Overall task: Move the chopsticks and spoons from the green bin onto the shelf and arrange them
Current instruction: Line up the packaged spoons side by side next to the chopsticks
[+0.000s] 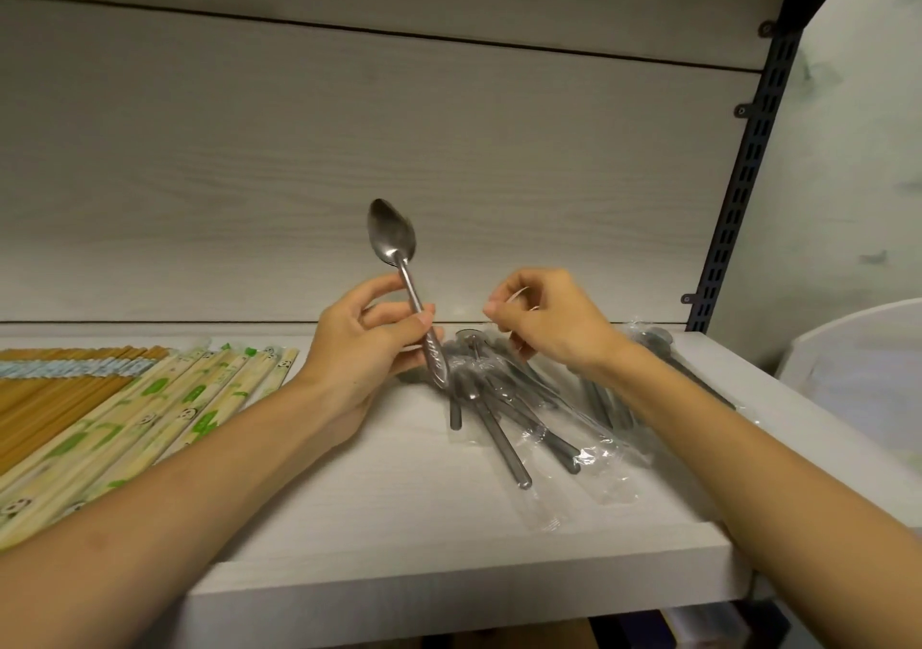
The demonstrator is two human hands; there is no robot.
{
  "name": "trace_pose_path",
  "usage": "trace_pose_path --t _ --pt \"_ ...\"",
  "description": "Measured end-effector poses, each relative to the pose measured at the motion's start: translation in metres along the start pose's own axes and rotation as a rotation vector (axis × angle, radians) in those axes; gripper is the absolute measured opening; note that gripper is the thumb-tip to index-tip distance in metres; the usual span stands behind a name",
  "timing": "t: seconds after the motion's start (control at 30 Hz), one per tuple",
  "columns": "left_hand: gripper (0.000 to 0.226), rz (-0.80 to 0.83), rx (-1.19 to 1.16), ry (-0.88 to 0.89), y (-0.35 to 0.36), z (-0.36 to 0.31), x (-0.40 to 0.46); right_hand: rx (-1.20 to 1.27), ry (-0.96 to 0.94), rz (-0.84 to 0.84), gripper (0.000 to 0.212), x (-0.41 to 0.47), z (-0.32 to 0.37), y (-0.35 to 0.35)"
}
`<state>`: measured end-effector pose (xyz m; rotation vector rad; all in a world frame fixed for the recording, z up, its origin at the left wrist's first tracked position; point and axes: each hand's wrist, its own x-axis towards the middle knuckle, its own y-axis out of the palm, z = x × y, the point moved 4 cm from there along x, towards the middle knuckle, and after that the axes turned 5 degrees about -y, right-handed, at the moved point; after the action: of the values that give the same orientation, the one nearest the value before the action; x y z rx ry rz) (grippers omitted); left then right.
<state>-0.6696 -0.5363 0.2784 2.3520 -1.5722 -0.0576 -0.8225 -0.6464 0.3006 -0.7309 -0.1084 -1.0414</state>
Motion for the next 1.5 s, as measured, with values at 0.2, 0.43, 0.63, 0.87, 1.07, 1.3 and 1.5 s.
trace_pose_path --t 0.2,0.43,0.63,0.87,1.07,1.3,1.5 --pt "0.036 -0.052 -0.054 -0.062 -0.007 0.001 -0.002 -0.465 -0.038 0.153 0.009 -0.001 -0.019 0.011" --pt "0.037 0.040 0.008 -0.139 0.000 0.012 -0.002 -0.465 -0.016 0.199 0.018 -0.003 -0.019 0.018" --pt "0.040 0.131 0.031 -0.228 0.005 0.019 -0.003 -0.482 0.035 0.239 0.013 0.001 -0.023 0.014" --pt "0.040 0.184 0.025 -0.225 0.009 0.019 -0.003 -0.463 0.000 0.134 0.013 0.002 -0.022 0.015" --pt "0.041 0.170 0.101 -0.247 0.006 0.023 -0.002 -0.521 0.082 0.134 0.031 0.006 -0.028 0.021" --pt "0.037 0.184 0.107 -0.239 0.008 0.023 -0.005 -0.468 0.233 0.241 0.022 0.005 -0.022 0.018" --pt "0.037 0.208 0.111 -0.236 0.009 0.024 -0.005 -0.382 0.306 0.172 0.041 0.004 -0.025 0.016"
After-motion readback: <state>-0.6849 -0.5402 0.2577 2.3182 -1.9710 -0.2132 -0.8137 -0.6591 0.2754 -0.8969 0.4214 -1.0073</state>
